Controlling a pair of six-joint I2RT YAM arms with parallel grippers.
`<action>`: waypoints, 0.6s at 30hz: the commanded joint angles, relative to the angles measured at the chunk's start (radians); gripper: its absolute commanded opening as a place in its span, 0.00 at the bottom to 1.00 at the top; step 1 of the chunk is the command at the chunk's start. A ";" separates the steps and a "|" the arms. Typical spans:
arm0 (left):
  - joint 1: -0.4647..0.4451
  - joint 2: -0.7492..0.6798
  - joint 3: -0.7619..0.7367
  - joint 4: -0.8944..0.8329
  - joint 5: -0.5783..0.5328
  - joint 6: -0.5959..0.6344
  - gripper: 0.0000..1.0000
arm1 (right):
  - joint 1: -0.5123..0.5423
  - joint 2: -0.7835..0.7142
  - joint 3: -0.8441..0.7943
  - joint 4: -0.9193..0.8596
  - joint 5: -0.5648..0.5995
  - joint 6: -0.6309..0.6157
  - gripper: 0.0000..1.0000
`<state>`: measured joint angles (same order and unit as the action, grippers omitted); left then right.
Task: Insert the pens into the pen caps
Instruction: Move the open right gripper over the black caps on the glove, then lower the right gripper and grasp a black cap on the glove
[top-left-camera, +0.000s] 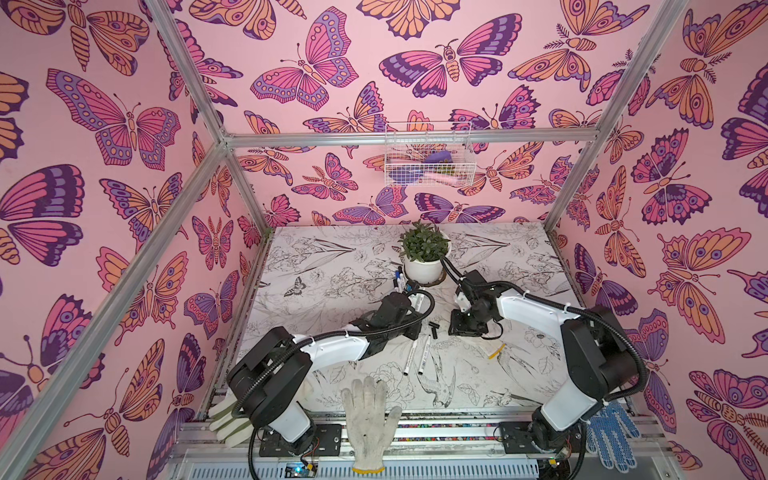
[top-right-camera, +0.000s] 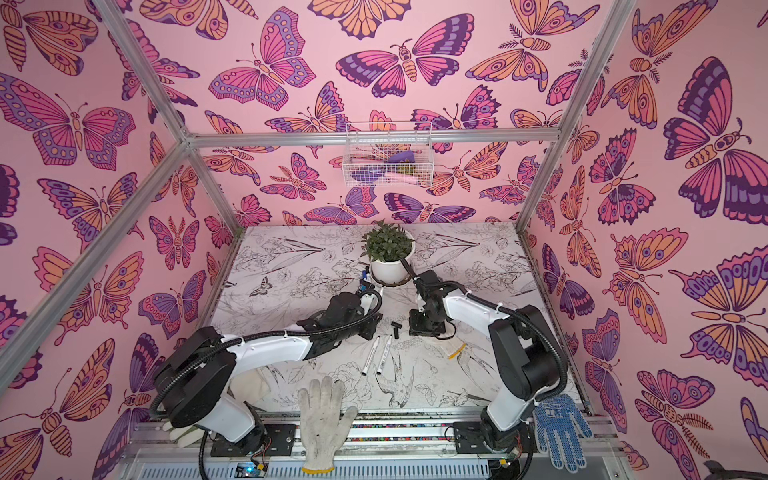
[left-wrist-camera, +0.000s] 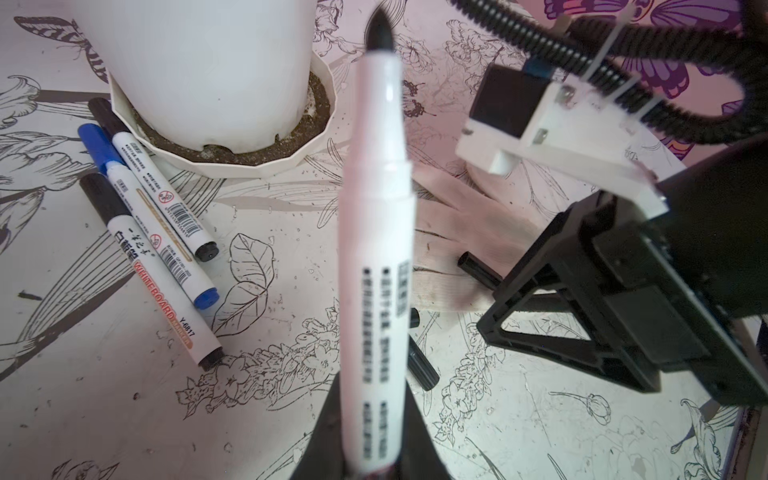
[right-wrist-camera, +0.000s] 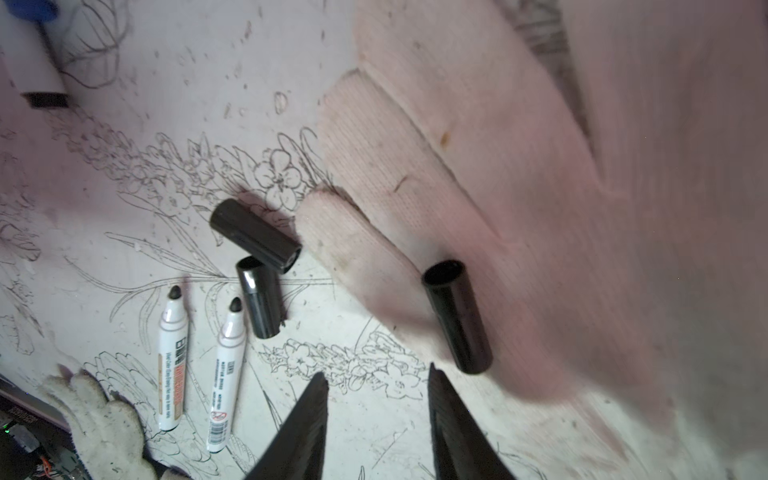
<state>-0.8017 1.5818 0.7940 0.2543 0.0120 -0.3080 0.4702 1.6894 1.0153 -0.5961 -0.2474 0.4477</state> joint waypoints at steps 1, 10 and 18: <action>0.010 -0.021 -0.013 -0.003 -0.014 0.000 0.00 | -0.001 0.024 0.040 -0.053 -0.012 -0.012 0.42; 0.015 -0.022 -0.019 -0.004 -0.013 0.004 0.00 | -0.083 -0.014 -0.009 -0.101 0.095 0.005 0.43; 0.016 -0.012 -0.012 -0.004 -0.008 0.010 0.00 | -0.165 -0.017 0.047 -0.079 0.046 0.017 0.45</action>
<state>-0.7956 1.5818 0.7902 0.2543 0.0071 -0.3069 0.3042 1.6806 1.0229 -0.6647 -0.1738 0.4526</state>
